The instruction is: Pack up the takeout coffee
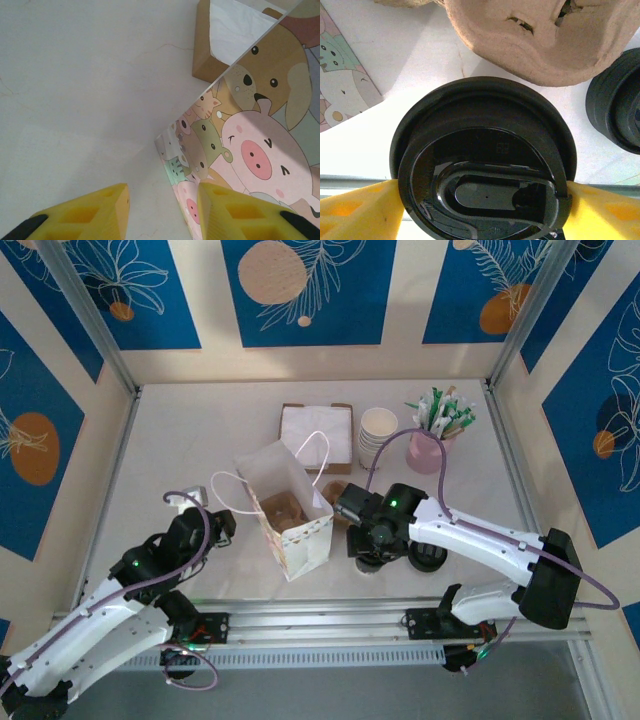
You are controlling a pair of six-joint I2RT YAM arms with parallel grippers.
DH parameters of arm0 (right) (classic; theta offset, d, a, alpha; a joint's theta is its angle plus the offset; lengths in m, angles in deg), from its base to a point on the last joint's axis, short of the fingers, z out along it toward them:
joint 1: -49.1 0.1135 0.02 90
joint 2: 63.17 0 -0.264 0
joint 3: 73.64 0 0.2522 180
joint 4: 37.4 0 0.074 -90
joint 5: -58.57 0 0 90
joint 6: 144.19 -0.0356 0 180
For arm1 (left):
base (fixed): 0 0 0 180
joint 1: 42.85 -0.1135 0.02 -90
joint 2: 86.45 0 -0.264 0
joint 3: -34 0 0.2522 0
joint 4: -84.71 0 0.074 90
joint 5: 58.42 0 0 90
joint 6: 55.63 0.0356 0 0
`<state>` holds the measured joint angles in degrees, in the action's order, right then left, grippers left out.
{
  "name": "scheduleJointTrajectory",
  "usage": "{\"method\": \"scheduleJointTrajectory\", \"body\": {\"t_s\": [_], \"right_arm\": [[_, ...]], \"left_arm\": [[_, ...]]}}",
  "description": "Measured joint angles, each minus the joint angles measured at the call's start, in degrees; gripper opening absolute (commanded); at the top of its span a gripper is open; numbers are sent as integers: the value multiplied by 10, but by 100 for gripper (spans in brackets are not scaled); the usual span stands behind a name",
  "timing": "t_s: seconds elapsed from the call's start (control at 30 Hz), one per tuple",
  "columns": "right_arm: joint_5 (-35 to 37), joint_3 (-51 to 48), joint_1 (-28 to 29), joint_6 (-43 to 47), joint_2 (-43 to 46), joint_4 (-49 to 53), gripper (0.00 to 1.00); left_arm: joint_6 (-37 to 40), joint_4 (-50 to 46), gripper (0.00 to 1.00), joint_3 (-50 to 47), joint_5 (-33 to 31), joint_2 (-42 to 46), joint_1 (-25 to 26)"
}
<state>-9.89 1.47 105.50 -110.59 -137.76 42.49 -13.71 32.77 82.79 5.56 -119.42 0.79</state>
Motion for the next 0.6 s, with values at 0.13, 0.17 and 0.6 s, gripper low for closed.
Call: {"method": "scheduleJointTrajectory", "body": {"t_s": [0.13,0.17,0.6], "right_arm": [[4,-4,-3,2,0,-10,82],[4,-7,-3,4,0,-12,82],[12,-9,-8,14,-2,-21,84]], "left_arm": [[0,2,40,-1,0,-4,0],[-1,3,40,-1,0,-5,0],[-4,9,40,-1,3,-5,0]]}}
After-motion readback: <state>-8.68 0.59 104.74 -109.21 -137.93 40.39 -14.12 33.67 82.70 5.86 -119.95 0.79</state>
